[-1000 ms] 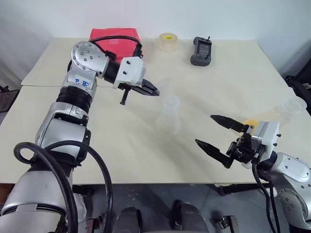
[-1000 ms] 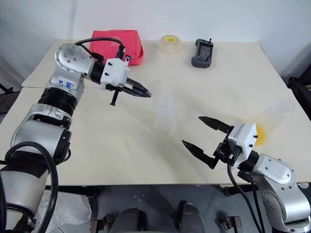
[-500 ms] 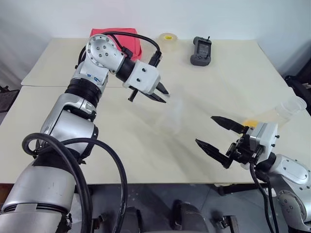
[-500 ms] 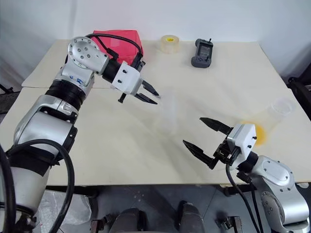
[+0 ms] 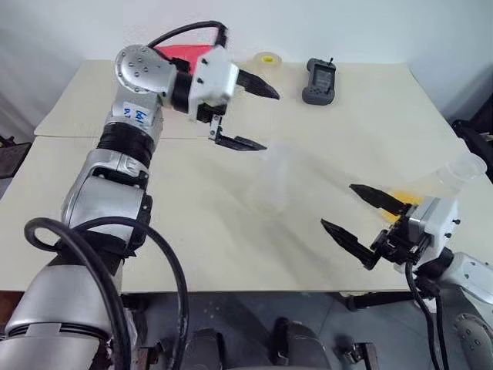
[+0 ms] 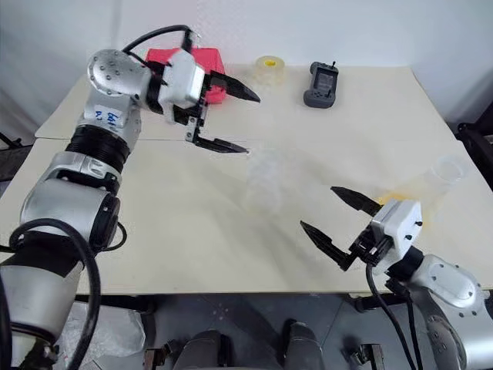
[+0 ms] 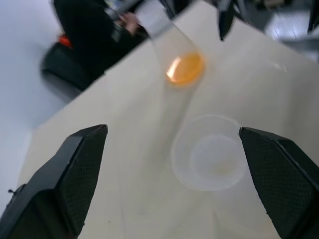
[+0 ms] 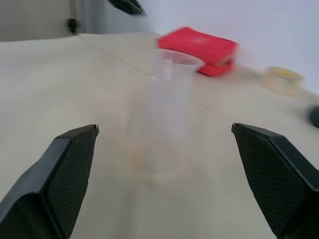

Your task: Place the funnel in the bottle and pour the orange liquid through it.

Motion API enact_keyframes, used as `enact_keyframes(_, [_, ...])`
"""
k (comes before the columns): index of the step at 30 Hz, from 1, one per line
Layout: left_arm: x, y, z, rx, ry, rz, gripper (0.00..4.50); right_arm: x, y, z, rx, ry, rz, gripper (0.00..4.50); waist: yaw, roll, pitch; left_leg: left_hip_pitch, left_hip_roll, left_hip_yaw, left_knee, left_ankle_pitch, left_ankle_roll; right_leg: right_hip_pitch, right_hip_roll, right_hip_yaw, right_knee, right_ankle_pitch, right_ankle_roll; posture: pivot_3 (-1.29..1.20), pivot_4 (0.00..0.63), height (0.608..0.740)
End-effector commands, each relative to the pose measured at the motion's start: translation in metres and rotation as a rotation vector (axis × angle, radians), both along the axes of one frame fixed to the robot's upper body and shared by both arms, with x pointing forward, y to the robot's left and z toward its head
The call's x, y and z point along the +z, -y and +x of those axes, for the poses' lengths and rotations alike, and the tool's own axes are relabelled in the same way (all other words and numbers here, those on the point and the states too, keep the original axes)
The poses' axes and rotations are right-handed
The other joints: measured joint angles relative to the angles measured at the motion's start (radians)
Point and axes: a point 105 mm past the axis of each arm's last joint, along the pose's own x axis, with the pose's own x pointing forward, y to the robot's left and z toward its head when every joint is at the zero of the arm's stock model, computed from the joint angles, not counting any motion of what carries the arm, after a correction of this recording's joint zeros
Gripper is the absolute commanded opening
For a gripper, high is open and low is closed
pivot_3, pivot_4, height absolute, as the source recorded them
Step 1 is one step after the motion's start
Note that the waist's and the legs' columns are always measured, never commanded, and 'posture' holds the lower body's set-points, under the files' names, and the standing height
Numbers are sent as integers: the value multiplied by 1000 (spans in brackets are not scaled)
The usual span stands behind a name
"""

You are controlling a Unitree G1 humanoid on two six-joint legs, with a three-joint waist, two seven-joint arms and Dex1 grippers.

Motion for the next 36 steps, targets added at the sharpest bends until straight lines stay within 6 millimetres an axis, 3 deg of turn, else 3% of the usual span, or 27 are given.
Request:
enact_keyframes(1, [11,-17,-2,20,-130,-202,4468,11,2,-17,-106,32,58,4500,0,0,0,0,0,0,0,0,0,0,0,0,1,0,0,0,150,740])
enact_keyframes(6, [-8,-40,4,135,-289,-323,4468,10,13,-30,-283,17,121,4500,-1,0,0,0,0,0,2,0,0,0,0,1,1,0,0,0,150,740])
enact_keyframes(12, [-55,-60,5,281,-471,-348,4468,2,38,-47,-538,-15,175,4500,-1,0,0,0,0,0,3,0,0,1,0,2,2,0,0,0,150,740])
enact_keyframes(18, [-97,-75,-11,302,-585,-259,4468,-6,57,-64,-713,-14,195,4500,-3,0,0,1,0,0,3,0,0,1,0,2,2,0,0,0,150,740])
enact_keyframes(22, [-108,-79,-23,260,-650,-253,4468,-7,63,-69,-766,-10,171,4500,-1,0,0,2,0,1,3,0,0,1,0,3,3,0,0,0,150,740])
enact_keyframes(29, [-115,-85,-30,254,-661,-251,4468,-8,89,-49,-825,13,149,4500,-3,0,0,2,0,1,3,0,0,1,0,4,3,0,-1,0,150,740])
enact_keyframes(36, [-119,-83,-37,266,-654,-257,4468,-8,126,-4,-872,31,143,4500,-5,0,0,3,0,2,3,0,0,0,0,5,4,0,-1,0,150,740])
